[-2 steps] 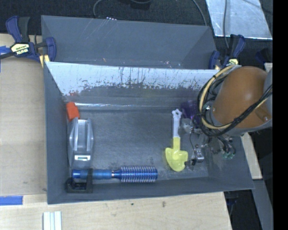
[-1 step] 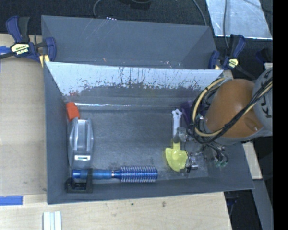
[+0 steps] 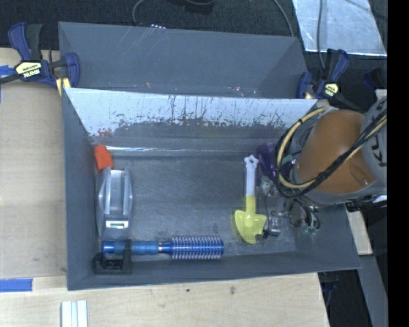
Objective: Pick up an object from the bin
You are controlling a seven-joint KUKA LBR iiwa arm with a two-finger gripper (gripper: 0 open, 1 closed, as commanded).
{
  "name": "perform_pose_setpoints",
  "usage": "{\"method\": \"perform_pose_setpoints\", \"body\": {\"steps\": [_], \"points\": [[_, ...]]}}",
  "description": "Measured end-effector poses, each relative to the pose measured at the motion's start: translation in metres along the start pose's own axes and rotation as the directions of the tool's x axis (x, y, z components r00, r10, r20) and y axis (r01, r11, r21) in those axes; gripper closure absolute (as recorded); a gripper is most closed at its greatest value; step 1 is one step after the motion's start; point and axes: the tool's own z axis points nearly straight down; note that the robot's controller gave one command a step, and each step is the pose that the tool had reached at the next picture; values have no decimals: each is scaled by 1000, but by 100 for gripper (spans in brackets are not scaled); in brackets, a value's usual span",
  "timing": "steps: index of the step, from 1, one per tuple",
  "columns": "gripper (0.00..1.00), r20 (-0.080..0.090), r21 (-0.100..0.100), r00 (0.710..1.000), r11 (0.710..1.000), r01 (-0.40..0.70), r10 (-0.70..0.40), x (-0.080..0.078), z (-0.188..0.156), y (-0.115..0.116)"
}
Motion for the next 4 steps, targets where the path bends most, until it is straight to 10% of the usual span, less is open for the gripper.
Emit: {"method": "perform_pose_setpoints", "body": {"steps": [1,2,4], "points": [[0,-8,0,994,994,113,-113,-6,21,-2],[100,-1,-1,988,988,-153,153,0,30,-4],[100,0,-1,988,988,-152,152,0,30,-4]]}}
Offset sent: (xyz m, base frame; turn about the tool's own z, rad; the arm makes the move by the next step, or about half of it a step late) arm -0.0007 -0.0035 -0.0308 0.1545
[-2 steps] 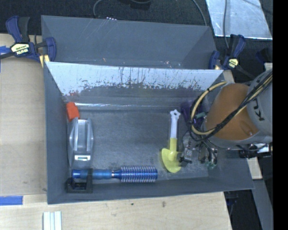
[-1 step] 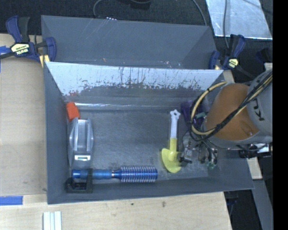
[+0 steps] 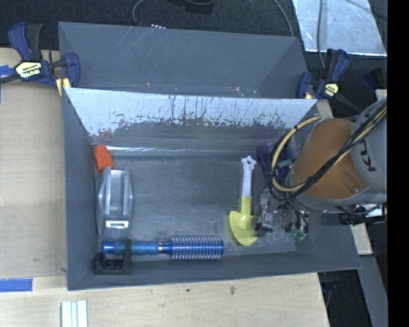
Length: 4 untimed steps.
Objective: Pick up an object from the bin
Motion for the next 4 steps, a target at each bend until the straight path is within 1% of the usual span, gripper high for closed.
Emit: {"method": "perform_pose_setpoints", "body": {"steps": [1,2,4], "points": [[100,-2,1,1000,1000,0,0,1,-6,0],[100,-2,1,1000,1000,1,-1,1,-21,-1],[100,3,0,1000,1000,1,-1,0,-43,-1]]}}
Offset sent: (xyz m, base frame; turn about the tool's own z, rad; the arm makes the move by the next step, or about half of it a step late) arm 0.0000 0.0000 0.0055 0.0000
